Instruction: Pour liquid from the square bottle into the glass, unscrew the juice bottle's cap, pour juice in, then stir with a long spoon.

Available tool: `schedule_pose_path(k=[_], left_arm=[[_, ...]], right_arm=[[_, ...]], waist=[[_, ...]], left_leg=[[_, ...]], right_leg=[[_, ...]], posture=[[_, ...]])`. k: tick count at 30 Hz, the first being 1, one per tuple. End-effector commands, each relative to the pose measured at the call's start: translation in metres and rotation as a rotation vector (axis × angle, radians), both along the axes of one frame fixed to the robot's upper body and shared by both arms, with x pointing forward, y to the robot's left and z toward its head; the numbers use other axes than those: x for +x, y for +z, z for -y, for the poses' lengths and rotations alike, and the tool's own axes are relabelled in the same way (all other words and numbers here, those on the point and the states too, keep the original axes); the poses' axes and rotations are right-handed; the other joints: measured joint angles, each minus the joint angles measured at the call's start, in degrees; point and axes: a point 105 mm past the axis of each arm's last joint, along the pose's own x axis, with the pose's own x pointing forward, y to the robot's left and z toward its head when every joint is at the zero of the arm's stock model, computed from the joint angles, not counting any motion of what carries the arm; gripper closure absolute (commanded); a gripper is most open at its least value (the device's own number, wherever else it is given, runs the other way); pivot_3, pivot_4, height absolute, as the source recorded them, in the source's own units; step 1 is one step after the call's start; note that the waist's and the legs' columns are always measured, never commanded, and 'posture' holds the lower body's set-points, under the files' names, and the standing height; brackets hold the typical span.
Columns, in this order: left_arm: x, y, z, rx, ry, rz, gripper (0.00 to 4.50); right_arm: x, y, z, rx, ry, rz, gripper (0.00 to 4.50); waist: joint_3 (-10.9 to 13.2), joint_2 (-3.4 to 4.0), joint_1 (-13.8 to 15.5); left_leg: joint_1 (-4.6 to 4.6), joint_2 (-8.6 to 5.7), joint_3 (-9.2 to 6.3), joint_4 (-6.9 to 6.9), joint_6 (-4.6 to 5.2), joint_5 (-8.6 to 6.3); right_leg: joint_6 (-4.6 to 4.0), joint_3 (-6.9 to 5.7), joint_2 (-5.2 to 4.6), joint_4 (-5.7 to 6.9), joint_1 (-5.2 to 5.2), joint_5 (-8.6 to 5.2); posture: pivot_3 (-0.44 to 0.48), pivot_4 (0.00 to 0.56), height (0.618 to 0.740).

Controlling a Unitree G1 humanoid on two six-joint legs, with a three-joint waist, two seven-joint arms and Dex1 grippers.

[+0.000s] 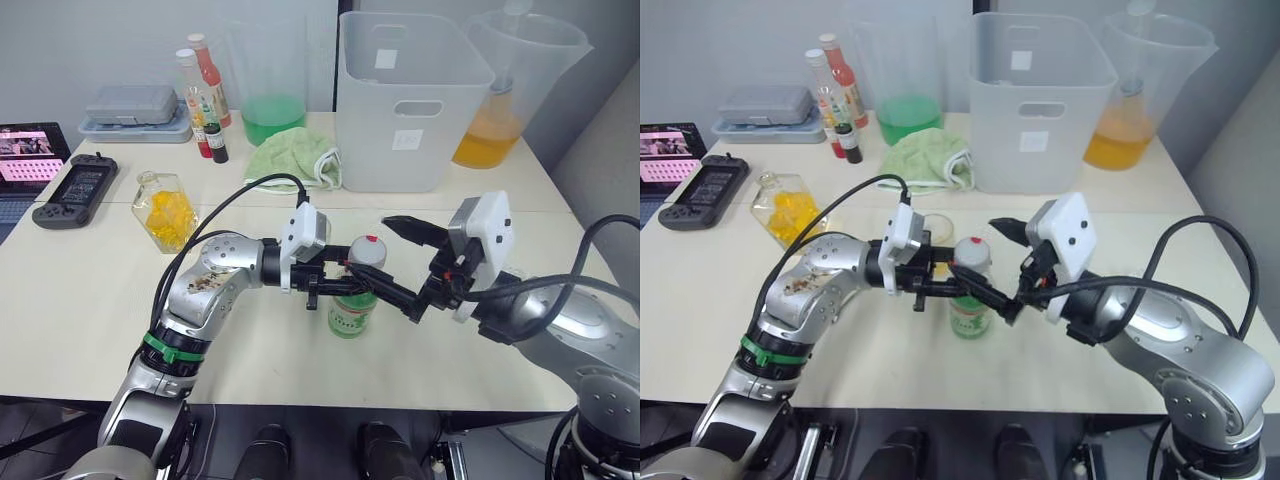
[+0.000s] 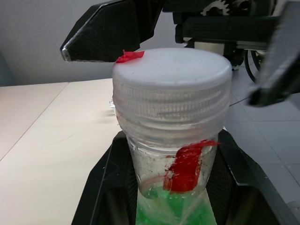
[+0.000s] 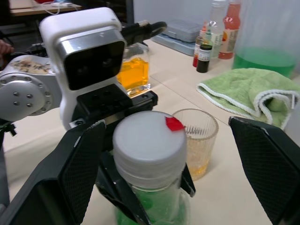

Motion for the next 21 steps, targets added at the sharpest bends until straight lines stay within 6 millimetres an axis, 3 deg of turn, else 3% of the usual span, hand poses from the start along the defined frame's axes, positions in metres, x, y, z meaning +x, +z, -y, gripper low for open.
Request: schedule_pose_path(k=[1,8,14,21], left_arm=[[-0.003,-0.014,0.005,0.043,-0.019,-0.038,2.98],[-0.003,-0.014,0.004,0.035,0.012,-0.036,2.98],[0.000,-0.013,-0.002,0.028,0.070,-0.032,2.98],[0.001,-0.010,-0.009,0.013,0.148,-0.016,2.98]], right_arm=[[-0.005,0.008,-0.003,0.036,-0.011,0.038,0.55],[-0.008,0.003,-0.011,0.012,0.088,-0.006,2.78],[-0.005,-0.014,-0.018,-0.110,0.322,-0.041,2.82],[0.028,-0.023,-0.020,-0.374,0.720,0.047,2.82]], waist=[[0.0,0.00,0.0],[0.0,0.00,0.0],[0.0,0.01,-0.1],[0.0,0.02,-0.8]], left_leg=[[0.00,0.00,0.00,0.00,0.00,0.00],[0.01,0.00,0.00,0.00,0.00,0.00],[0.10,0.01,0.00,0.00,0.00,0.00],[0.70,0.09,0.04,-0.04,0.00,0.00]], right_leg=[[0.00,0.00,0.00,0.00,0.00,0.00],[0.00,0.00,0.00,0.00,0.01,0.00],[0.01,0.00,0.01,-0.01,0.07,0.00],[0.37,0.01,0.08,-0.09,0.61,-0.22]], posture=[[0.000,0.150,0.740],[0.000,0.150,0.740],[0.000,0.150,0.740],[0.000,0.150,0.740]])
